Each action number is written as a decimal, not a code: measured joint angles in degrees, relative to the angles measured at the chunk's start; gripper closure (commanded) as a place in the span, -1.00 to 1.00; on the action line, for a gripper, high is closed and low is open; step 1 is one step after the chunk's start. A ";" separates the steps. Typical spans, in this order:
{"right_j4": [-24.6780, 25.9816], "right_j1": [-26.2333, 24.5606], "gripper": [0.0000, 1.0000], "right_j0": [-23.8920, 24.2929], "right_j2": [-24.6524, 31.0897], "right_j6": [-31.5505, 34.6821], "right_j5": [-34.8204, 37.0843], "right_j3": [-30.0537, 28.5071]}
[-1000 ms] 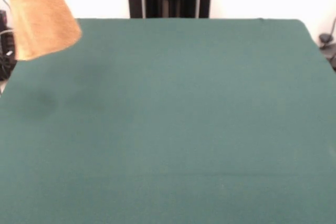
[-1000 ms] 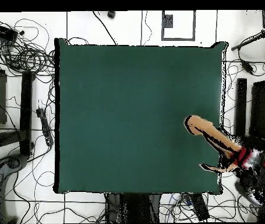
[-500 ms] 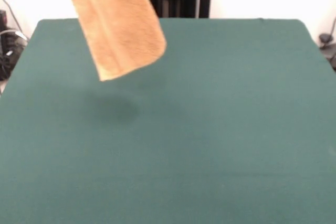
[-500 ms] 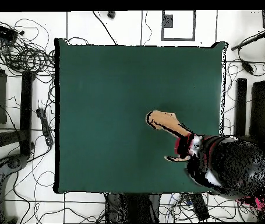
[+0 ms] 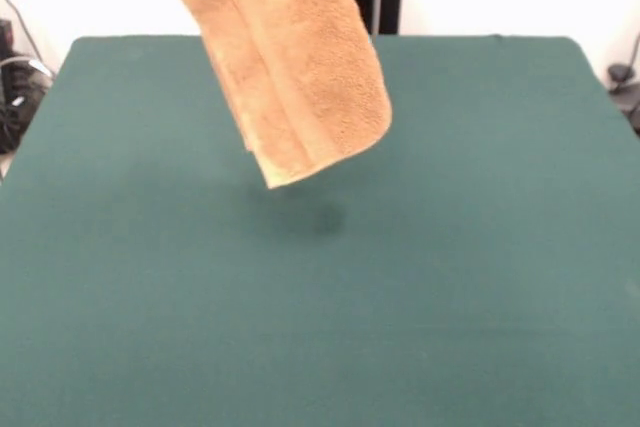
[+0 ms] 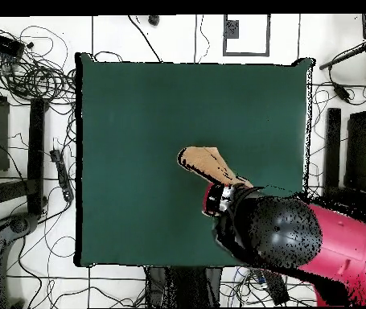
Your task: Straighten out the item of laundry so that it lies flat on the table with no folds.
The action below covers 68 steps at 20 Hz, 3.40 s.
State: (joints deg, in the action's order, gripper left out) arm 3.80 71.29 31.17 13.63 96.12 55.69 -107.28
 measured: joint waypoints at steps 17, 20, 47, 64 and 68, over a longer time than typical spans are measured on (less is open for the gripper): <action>-2.26 2.95 1.00 -3.71 -4.24 0.00 -0.45 -2.57; -2.51 3.06 1.00 -4.43 -4.72 0.01 -0.62 -2.58; -2.75 3.13 1.00 -12.92 -10.39 0.11 -13.75 -10.94; -3.66 2.38 1.00 -18.47 -12.48 0.69 -20.41 -14.02; -4.11 2.00 1.00 -21.23 -13.65 1.13 -20.46 -14.03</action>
State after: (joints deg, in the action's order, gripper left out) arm -0.31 73.29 9.94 -0.03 97.25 35.23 -121.31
